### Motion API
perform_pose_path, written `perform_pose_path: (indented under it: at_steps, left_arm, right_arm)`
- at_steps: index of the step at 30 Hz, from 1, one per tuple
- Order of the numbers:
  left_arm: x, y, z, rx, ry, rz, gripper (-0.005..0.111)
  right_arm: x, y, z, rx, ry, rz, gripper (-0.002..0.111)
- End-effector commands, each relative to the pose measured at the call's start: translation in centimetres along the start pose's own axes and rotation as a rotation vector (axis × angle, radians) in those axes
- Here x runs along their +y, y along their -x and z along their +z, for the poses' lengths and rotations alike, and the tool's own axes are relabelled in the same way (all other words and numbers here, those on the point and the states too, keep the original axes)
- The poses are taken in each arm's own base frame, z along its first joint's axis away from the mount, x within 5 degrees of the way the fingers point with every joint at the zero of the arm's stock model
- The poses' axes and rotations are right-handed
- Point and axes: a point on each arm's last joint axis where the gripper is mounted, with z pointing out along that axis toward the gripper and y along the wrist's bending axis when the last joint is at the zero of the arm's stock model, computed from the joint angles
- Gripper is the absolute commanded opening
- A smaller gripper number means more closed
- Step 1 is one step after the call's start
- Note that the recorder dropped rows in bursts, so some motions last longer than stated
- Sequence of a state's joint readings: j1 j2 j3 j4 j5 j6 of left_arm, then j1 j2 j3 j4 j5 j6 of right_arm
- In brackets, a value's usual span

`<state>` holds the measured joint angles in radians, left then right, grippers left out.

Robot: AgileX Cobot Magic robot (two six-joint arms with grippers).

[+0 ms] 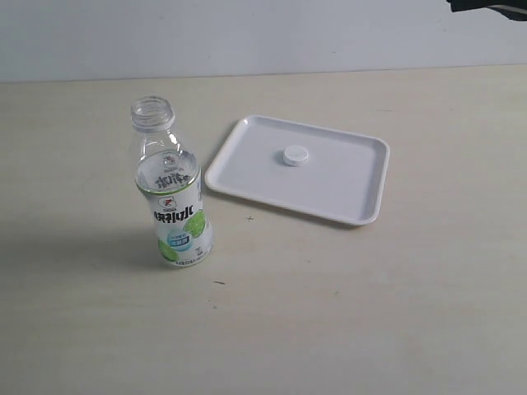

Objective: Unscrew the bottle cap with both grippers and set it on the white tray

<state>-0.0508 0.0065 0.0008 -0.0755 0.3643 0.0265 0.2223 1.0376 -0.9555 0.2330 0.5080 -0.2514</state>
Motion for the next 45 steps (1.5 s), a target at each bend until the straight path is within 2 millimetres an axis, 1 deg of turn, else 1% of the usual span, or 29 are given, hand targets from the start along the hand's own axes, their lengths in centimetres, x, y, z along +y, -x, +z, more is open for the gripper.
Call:
perform_pose_path:
  at_steps: [1, 4, 7, 12, 15, 17, 20, 23, 25, 29, 33, 35, 37, 39, 42, 45]
  left_arm:
    - [0.0, 0.1, -0.1, -0.016, 0.006, -0.004, 0.000]
    - [0.0, 0.1, -0.1, -0.016, 0.006, -0.004, 0.000]
    - [0.0, 0.1, -0.1, -0.016, 0.006, -0.004, 0.000]
    - [0.0, 0.1, -0.1, -0.016, 0.006, -0.004, 0.000]
    - [0.0, 0.1, -0.1, -0.016, 0.006, -0.004, 0.000]
    - [0.0, 0.1, -0.1, -0.016, 0.006, -0.004, 0.000]
    - [0.0, 0.1, -0.1, -0.016, 0.006, -0.004, 0.000]
    - [0.0, 0.1, -0.1, -0.016, 0.006, -0.004, 0.000]
    - [0.0, 0.1, -0.1, -0.016, 0.006, -0.004, 0.000]
    - [0.0, 0.1, -0.1, -0.016, 0.006, -0.004, 0.000]
    - [0.0, 0.1, -0.1, -0.016, 0.006, -0.004, 0.000]
    - [0.0, 0.1, -0.1, -0.016, 0.006, -0.004, 0.000]
    - [0.0, 0.1, -0.1, -0.016, 0.006, -0.004, 0.000]
    - [0.0, 0.1, -0.1, -0.016, 0.006, -0.004, 0.000]
    - [0.0, 0.1, -0.1, -0.016, 0.006, -0.004, 0.000]
    - [0.0, 0.1, -0.1, -0.016, 0.006, -0.004, 0.000]
  right_arm:
    - [0.1, 0.4, -1.6, -0.061, -0.012, -0.029, 0.000]
    - [0.2, 0.7, -3.1, -0.113, -0.019, -0.033, 0.000]
    - [-0.4, 1.0, -5.1, -0.180, -0.057, -0.014, 0.000]
    - [-1.6, 1.0, -9.0, -0.300, -0.166, 0.066, 0.000]
    - [-1.9, 0.3, -11.7, -0.381, -0.242, 0.111, 0.000]
    - [-1.6, -0.5, -13.8, -0.442, -0.296, 0.128, 0.000]
    - [-0.5, -1.7, -16.4, -0.524, -0.352, 0.112, 0.000]
    - [0.6, -2.2, -18.1, -0.583, -0.353, 0.089, 0.000]
    - [1.0, -2.5, -18.9, -0.610, -0.355, 0.080, 0.000]
    - [1.4, -2.7, -19.4, -0.635, -0.352, 0.077, 0.000]
    - [1.1, -2.8, -18.8, -0.634, -0.342, 0.102, 0.000]
    - [1.0, -3.4, -18.7, -0.668, -0.348, 0.125, 0.000]
    - [1.0, -4.3, -18.6, -0.710, -0.357, 0.144, 0.000]
    - [1.1, -5.7, -18.3, -0.735, -0.373, 0.140, 0.000]
    - [1.2, -8.1, -17.8, -0.747, -0.406, 0.113, 0.000]
    - [1.0, -10.3, -16.9, -0.713, -0.459, 0.069, 0.000]
